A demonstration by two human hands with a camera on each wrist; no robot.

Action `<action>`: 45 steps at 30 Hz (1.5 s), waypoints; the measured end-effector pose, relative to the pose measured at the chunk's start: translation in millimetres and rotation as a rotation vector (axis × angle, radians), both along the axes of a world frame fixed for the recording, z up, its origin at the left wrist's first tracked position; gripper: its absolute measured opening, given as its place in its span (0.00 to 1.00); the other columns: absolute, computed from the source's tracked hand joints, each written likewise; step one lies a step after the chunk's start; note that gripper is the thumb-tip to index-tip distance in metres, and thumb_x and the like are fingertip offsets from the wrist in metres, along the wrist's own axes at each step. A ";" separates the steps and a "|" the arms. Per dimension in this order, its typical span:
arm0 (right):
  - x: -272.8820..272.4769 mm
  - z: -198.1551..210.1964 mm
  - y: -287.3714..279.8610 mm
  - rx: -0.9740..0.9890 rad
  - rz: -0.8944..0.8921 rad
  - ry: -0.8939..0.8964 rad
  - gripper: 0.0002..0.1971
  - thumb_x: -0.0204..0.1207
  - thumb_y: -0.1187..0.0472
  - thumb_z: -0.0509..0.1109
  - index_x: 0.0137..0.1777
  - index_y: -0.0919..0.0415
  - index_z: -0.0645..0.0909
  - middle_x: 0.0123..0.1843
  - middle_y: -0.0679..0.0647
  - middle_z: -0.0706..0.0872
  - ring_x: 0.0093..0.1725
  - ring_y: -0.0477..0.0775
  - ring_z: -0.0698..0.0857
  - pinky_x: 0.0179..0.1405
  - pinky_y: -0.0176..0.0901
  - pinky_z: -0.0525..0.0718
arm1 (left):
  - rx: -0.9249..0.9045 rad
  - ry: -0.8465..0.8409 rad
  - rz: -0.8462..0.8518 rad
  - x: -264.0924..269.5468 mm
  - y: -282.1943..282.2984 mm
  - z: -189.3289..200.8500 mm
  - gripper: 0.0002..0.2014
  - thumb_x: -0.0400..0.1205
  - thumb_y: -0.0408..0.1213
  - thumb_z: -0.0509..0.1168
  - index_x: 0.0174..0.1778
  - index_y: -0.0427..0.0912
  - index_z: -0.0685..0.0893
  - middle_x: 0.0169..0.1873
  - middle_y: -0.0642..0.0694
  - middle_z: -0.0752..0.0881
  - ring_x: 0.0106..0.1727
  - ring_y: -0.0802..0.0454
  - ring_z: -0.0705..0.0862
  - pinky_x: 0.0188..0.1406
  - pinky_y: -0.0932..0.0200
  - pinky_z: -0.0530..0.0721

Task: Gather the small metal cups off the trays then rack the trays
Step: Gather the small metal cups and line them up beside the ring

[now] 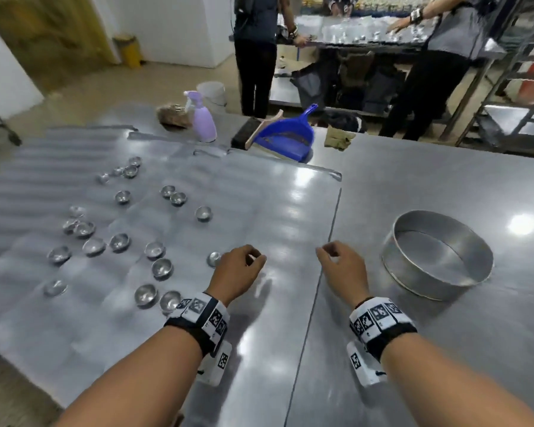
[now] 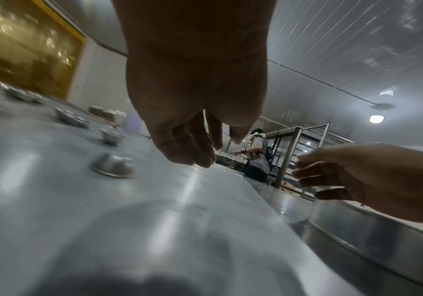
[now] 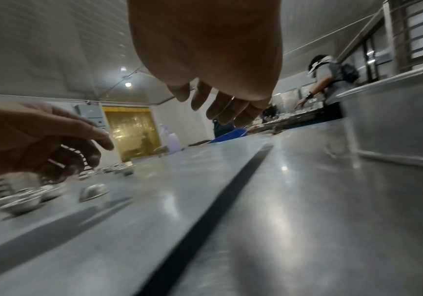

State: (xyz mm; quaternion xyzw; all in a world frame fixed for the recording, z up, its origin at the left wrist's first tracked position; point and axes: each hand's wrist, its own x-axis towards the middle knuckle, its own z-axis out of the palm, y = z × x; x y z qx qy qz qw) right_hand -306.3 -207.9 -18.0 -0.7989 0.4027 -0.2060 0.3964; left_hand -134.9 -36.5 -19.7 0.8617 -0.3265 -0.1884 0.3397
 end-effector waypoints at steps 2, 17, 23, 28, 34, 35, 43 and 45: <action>30.8 -1.7 34.4 0.038 0.069 0.007 0.11 0.82 0.50 0.68 0.56 0.56 0.87 0.55 0.49 0.88 0.55 0.48 0.84 0.55 0.39 0.77 | 0.032 -0.063 0.011 20.9 41.2 1.0 0.12 0.82 0.55 0.64 0.51 0.53 0.86 0.41 0.57 0.88 0.47 0.55 0.85 0.50 0.53 0.85; 148.6 -21.6 205.4 0.133 0.537 0.191 0.22 0.74 0.49 0.75 0.68 0.51 0.81 0.64 0.48 0.85 0.58 0.47 0.83 0.61 0.43 0.81 | 0.207 -0.091 0.122 109.4 223.1 -28.6 0.30 0.79 0.46 0.68 0.78 0.52 0.72 0.72 0.46 0.73 0.70 0.44 0.77 0.67 0.51 0.78; 162.2 -39.9 221.7 0.037 0.617 0.303 0.35 0.70 0.45 0.76 0.77 0.49 0.73 0.70 0.50 0.81 0.67 0.51 0.80 0.65 0.45 0.79 | 0.219 -0.051 0.001 123.6 229.8 -39.0 0.41 0.73 0.48 0.74 0.82 0.50 0.67 0.74 0.45 0.74 0.74 0.44 0.74 0.71 0.50 0.76; 166.5 -44.5 231.2 -0.036 0.573 0.321 0.29 0.64 0.46 0.68 0.68 0.45 0.79 0.63 0.47 0.83 0.64 0.52 0.80 0.62 0.49 0.81 | 0.183 -0.045 -0.018 129.1 222.8 -44.2 0.36 0.72 0.50 0.74 0.78 0.49 0.74 0.68 0.48 0.79 0.70 0.46 0.76 0.68 0.49 0.78; 159.5 -44.4 228.5 -0.049 0.526 0.309 0.28 0.66 0.45 0.68 0.68 0.49 0.80 0.62 0.48 0.84 0.63 0.53 0.81 0.63 0.50 0.80 | 0.143 -0.043 -0.060 127.1 212.7 -42.1 0.24 0.72 0.50 0.71 0.64 0.50 0.80 0.57 0.49 0.81 0.59 0.48 0.81 0.58 0.49 0.81; 155.6 -45.3 225.2 -0.039 0.510 0.303 0.31 0.66 0.43 0.67 0.72 0.49 0.78 0.65 0.48 0.82 0.66 0.52 0.79 0.65 0.48 0.78 | 0.140 -0.047 -0.074 125.1 209.3 -41.6 0.24 0.71 0.51 0.70 0.64 0.52 0.80 0.56 0.50 0.81 0.57 0.49 0.81 0.57 0.51 0.80; 97.8 -39.5 176.7 0.028 0.337 0.277 0.23 0.67 0.46 0.72 0.63 0.50 0.81 0.53 0.41 0.77 0.50 0.45 0.80 0.44 0.34 0.76 | 0.159 -0.064 -0.217 87.7 148.7 -30.8 0.24 0.75 0.51 0.71 0.67 0.52 0.78 0.58 0.51 0.79 0.57 0.50 0.82 0.57 0.50 0.81; 73.5 -40.9 158.4 0.051 0.280 0.248 0.27 0.66 0.45 0.73 0.67 0.48 0.79 0.55 0.39 0.77 0.51 0.44 0.80 0.42 0.28 0.72 | 0.139 -0.073 -0.280 70.4 123.2 -27.1 0.23 0.76 0.50 0.71 0.65 0.51 0.79 0.57 0.50 0.79 0.57 0.50 0.81 0.58 0.51 0.80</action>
